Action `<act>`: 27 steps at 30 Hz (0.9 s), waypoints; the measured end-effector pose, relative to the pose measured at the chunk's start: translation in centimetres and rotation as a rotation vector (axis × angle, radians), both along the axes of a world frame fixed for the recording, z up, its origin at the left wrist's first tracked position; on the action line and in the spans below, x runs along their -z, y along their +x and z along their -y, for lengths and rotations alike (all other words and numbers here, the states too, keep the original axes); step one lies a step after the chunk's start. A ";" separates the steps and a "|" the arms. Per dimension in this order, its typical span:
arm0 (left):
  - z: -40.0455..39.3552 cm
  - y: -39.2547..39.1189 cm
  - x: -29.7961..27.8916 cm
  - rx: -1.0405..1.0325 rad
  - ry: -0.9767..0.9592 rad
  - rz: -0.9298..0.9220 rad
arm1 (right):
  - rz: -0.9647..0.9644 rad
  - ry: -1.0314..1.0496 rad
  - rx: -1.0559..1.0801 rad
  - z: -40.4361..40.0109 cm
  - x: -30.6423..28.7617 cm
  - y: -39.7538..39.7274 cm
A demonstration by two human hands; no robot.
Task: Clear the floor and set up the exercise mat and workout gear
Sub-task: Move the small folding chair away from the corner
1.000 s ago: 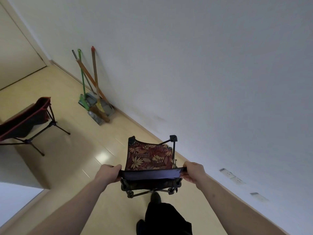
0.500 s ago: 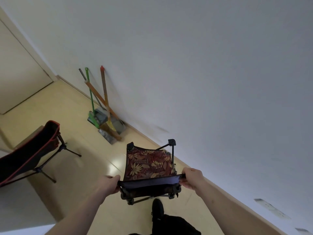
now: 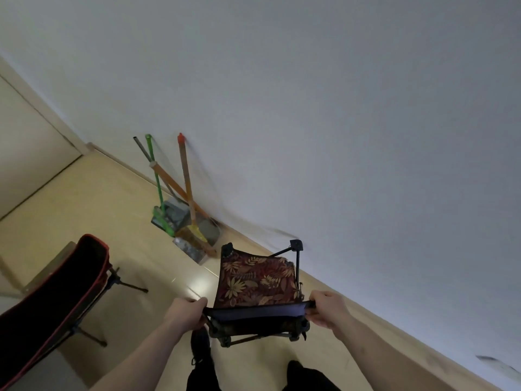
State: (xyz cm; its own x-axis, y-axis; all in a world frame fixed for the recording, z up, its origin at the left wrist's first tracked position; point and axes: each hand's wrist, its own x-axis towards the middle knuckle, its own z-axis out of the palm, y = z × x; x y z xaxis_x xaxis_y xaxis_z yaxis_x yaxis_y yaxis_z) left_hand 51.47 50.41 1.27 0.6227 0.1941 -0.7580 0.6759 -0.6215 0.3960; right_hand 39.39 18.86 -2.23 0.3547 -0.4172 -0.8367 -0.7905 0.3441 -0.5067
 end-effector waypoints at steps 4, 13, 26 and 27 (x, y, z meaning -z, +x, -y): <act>-3.9 5.7 2.8 0.118 0.005 -0.032 | -0.048 -0.034 0.063 -4.4 1.1 3.3; -11.4 16.9 2.7 0.358 0.047 -0.062 | -0.130 -0.037 0.230 -15.8 2.2 9.6; -17.7 21.7 4.0 0.470 0.095 -0.062 | -0.114 0.031 0.287 -24.1 4.4 12.5; -18.3 22.1 4.4 0.471 0.092 -0.067 | -0.117 0.032 0.288 -24.6 4.4 12.8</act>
